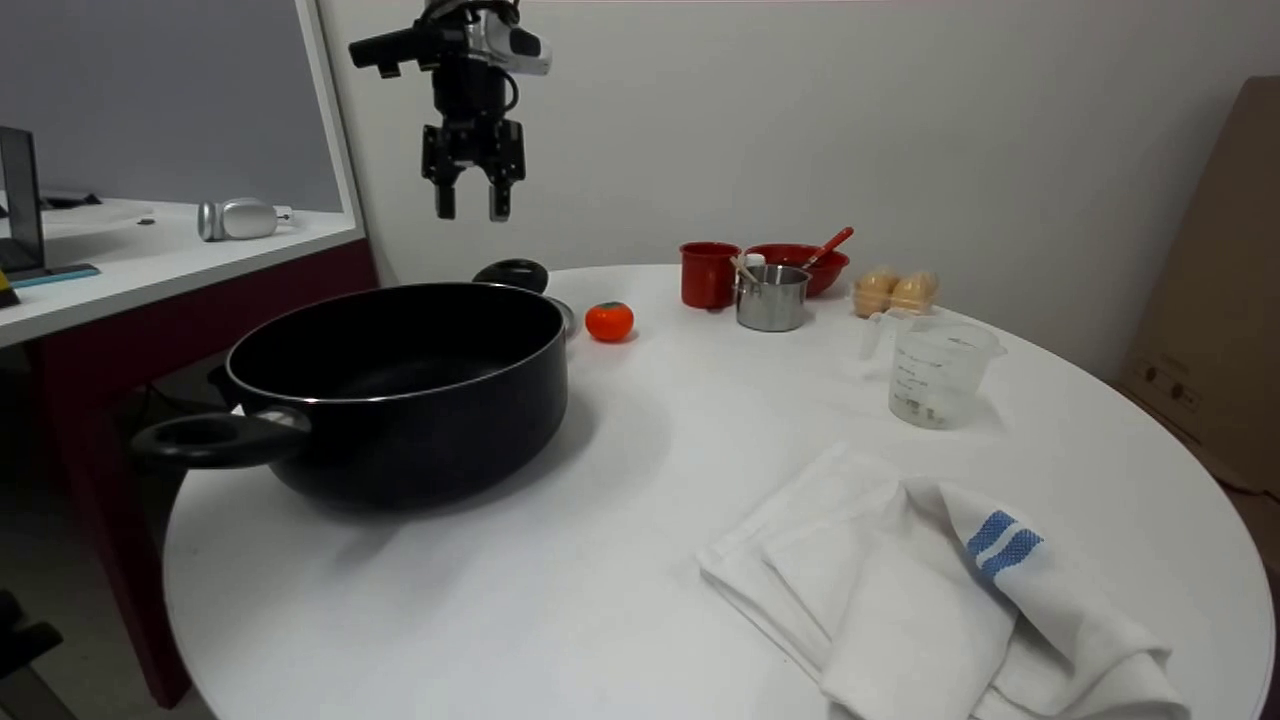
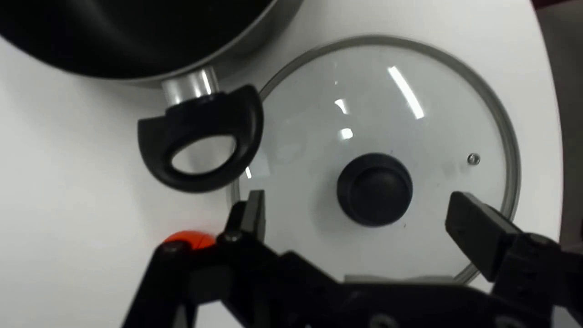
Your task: Take the lid off the pot and put it on the table, take the toy tomato out of the pot and put it on the table, then use the towel to wipe the table
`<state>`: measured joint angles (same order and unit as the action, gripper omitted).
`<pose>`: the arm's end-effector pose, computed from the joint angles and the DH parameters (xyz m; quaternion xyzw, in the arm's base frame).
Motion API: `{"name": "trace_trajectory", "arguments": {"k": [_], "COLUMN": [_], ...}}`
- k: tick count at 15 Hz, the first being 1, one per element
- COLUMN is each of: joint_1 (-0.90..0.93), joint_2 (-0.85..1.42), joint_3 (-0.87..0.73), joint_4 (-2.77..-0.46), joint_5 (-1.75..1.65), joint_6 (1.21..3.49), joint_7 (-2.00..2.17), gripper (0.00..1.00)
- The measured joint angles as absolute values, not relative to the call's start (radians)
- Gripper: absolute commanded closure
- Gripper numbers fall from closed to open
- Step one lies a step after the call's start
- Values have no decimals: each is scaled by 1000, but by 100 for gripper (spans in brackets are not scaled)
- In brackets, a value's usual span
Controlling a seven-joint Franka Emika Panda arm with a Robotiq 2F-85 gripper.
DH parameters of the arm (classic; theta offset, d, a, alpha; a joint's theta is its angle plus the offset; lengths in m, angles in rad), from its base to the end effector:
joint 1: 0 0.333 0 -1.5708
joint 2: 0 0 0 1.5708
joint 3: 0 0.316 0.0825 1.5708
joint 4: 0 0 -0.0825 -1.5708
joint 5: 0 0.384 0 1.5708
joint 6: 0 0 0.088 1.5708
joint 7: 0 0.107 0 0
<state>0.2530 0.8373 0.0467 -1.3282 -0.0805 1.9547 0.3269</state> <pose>0.6896 0.2003 0.2139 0.9944 -0.0005 -0.0942 0.0489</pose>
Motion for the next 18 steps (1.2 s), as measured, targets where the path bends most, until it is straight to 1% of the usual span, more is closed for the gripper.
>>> {"name": "trace_trajectory", "arguments": {"k": [6,10,13,18], "joint_1": [319,353,349,305], "joint_2": [680,584,497,297], "joint_3": [107,118,114,88], "joint_4": [-1642,-1811,-1930,-2193], "joint_5": [-82,-91,-91,-110], "joint_6": [1948,1977,2079,2338], "joint_7": [290,295,333,382], "gripper": [0,0,0,0]}}
